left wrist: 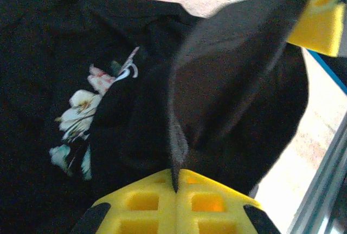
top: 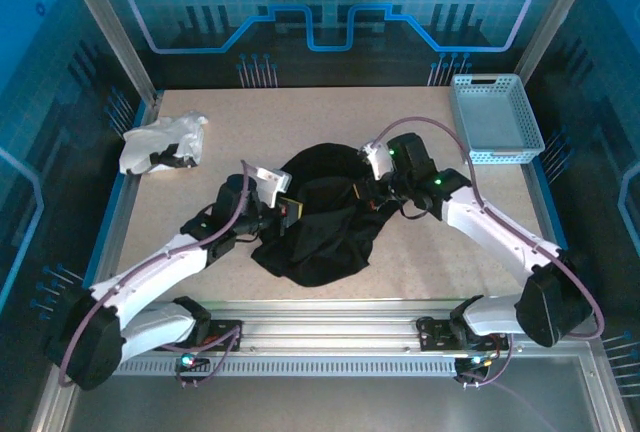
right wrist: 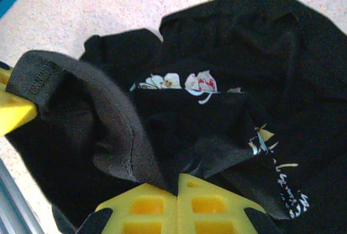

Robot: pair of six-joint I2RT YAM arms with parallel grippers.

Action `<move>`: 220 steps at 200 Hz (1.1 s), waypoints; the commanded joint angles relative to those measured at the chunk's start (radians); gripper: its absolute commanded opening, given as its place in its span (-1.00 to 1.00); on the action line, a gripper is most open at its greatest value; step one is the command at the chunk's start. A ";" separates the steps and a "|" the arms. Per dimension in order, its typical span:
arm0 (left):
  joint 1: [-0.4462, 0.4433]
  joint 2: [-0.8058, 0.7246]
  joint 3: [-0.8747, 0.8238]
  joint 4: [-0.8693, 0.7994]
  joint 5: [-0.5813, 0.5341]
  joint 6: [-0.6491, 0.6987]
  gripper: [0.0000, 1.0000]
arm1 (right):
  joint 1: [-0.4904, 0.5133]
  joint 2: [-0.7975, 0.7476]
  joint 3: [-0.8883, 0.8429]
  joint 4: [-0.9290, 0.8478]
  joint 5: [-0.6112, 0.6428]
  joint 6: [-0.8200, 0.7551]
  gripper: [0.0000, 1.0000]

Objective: Fold the inside-out t-shirt

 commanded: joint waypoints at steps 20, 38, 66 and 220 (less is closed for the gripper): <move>0.001 -0.127 0.169 -0.370 -0.284 -0.152 -1.00 | 0.069 -0.025 -0.003 0.199 -0.039 0.054 -1.00; 0.031 -0.150 0.227 -0.462 -0.360 -0.146 -1.00 | 0.091 0.015 0.059 0.137 -0.020 0.032 -0.74; 0.089 -0.173 0.272 -0.543 -0.388 -0.119 -1.00 | 0.068 -0.023 0.047 0.039 0.088 0.008 -0.18; 0.144 -0.196 0.403 -0.577 -0.465 -0.079 -1.00 | -0.074 0.440 0.191 0.042 0.033 0.068 -1.00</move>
